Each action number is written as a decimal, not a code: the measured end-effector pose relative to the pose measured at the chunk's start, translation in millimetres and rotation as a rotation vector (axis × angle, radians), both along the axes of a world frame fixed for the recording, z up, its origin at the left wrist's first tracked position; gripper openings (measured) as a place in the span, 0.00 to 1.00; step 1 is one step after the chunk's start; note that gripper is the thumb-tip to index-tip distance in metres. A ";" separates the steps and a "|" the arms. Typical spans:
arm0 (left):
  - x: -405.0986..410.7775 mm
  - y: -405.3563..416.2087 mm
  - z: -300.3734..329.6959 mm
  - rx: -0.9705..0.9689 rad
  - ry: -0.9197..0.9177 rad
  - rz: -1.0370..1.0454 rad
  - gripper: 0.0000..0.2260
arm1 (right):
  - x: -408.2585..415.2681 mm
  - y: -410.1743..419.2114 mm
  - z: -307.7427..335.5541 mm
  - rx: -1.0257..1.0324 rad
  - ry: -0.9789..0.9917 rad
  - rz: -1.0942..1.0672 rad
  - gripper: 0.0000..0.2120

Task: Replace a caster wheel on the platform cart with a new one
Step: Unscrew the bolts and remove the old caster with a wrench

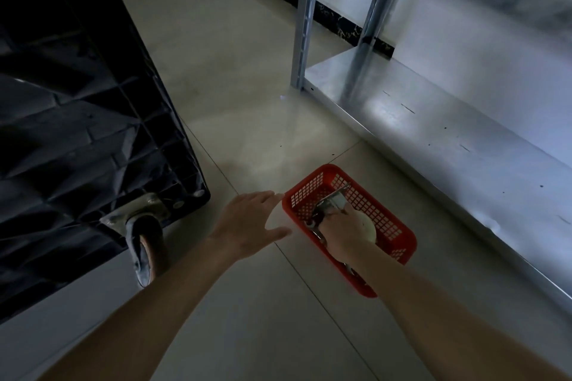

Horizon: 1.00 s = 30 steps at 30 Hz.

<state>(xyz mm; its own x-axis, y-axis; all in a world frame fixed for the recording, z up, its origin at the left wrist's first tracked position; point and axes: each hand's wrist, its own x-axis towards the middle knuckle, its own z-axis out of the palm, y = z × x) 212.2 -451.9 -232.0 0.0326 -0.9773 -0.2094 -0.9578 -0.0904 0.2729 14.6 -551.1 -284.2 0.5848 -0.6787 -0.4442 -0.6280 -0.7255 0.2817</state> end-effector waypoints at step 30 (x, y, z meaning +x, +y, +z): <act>1.7 1.6 7.7 0.032 -0.049 -0.007 0.34 | -13.2 -5.9 6.0 0.088 -0.309 -0.100 0.05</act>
